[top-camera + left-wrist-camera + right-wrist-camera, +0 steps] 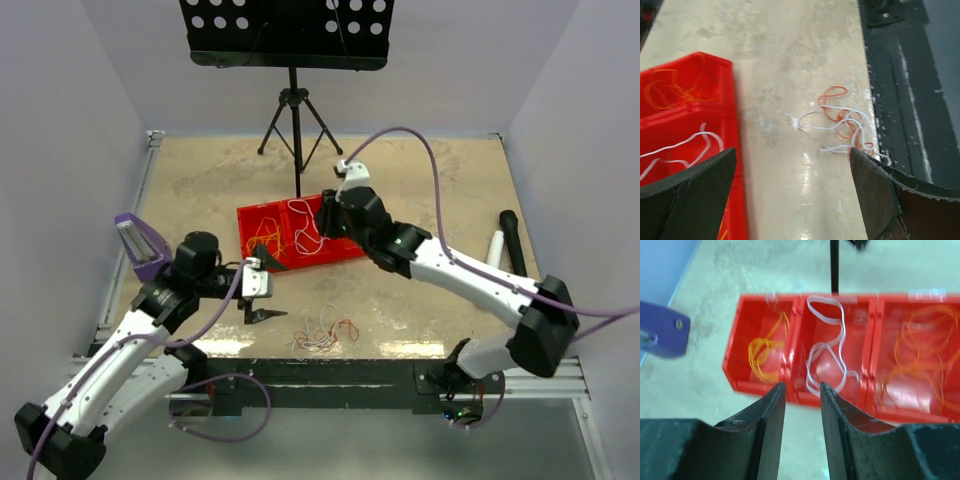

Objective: Untangle the cables

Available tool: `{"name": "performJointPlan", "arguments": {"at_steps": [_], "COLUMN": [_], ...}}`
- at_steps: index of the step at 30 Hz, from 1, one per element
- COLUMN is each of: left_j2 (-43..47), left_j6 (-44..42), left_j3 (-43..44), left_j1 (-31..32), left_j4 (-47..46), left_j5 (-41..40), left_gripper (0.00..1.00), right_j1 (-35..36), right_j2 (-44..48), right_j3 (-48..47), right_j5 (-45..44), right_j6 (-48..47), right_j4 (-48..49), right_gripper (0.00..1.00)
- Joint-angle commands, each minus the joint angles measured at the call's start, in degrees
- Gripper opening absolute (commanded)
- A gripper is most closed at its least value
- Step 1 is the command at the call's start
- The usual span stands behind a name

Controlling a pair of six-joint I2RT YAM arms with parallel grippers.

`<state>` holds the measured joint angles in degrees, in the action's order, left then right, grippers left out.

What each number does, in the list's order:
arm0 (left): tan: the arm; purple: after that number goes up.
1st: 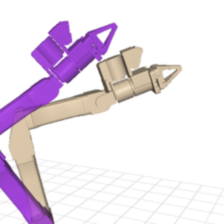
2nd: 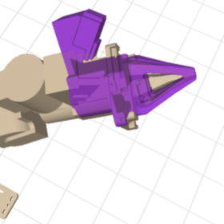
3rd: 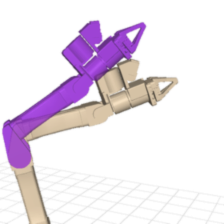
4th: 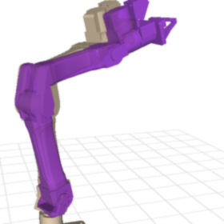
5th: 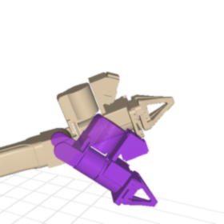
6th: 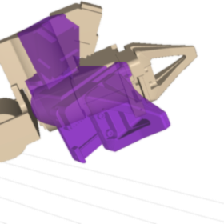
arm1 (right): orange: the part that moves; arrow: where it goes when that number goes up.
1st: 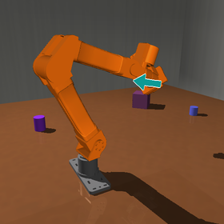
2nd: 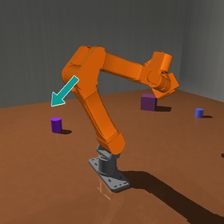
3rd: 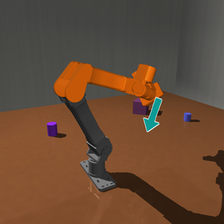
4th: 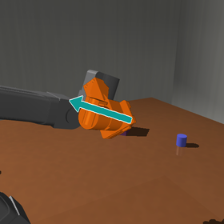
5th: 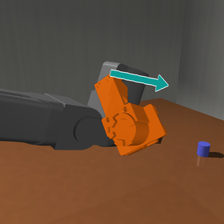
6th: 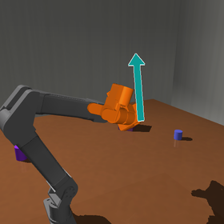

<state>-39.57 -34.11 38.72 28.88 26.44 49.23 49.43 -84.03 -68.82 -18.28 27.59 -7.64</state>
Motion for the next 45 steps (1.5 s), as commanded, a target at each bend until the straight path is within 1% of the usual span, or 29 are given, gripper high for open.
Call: {"name": "performJointPlan", "arguments": {"at_steps": [1,3,5,9,11,13,16,17,20,24,28,30,32,36,40,45], "left_j2": [-6.46,-9.89,-11.84,-14.57,-14.31,-13.34,-11.15,-10.44,-10.00,-9.21,-7.98,-7.71,-7.10,-5.52,-4.20,-4.28], "left_j6": [-7.19,-9.30,-11.23,-15.98,-13.46,-7.50,3.93,5.79,9.31,9.85,10.11,9.76,9.59,8.10,5.99,5.46], "left_j3": [0.48,0.65,0.74,1.27,1.53,2.15,1.36,1.01,0.92,1.62,2.50,3.02,2.94,1.89,-0.13,-0.93], "left_j1": [3.45,5.56,7.06,7.33,7.24,6.02,2.86,1.28,-1.10,-2.08,-2.08,-2.08,-2.08,-2.08,-2.08,-2.08], "left_j4": [1.60,0.90,0.11,-0.68,-3.57,-6.91,-14.11,-15.61,-15.37,-14.22,-13.78,-13.26,-12.81,-11.14,-10.44,-11.05], "left_j5": [5.69,6.05,5.79,0.97,-2.20,-4.05,-6.25,-6.34,-5.91,-4.85,-4.15,-3.88,-3.62,-2.74,-2.21,-1.51], "left_gripper": [1.00,0.98,0.94,0.91,0.87,0.87,0.93,0.93,0.94,0.94,0.94,0.94,0.94,0.94,0.93,0.93], "right_j1": [-0.12,-0.12,-0.12,1.63,4.35,7.07,12.16,13.57,17.88,22.28,23.95,24.22,24.13,24.13,24.22,24.14], "right_j2": [7.98,11.76,15.19,19.07,19.95,19.08,16.45,15.40,12.14,7.58,3.35,2.29,1.94,2.20,4.48,9.66], "right_j3": [11.92,16.85,20.55,25.82,28.46,30.05,30.41,30.23,28.92,27.77,26.46,25.84,25.40,24.70,23.99,24.25], "right_j5": [3.43,4.48,7.81,16.51,18.10,20.21,21.36,21.71,21.36,19.61,17.50,15.74,14.69,12.49,8.54,0.81], "right_j6": [3.42,5.01,5.45,5.89,6.50,6.77,6.16,5.81,5.01,4.75,5.01,5.36,5.54,6.24,6.77,8.53], "right_j4": [-1.50,-1.33,-0.63,1.12,3.58,5.52,7.29,9.29,10.45,11.33,11.51,11.68,12.03,11.86,9.75,7.73], "right_gripper": [0.37,0.36,0.33,0.34,0.35,0.36,0.37,0.38,0.40,0.40,0.39,0.36,0.31,0.15,0.00,0.00]}}
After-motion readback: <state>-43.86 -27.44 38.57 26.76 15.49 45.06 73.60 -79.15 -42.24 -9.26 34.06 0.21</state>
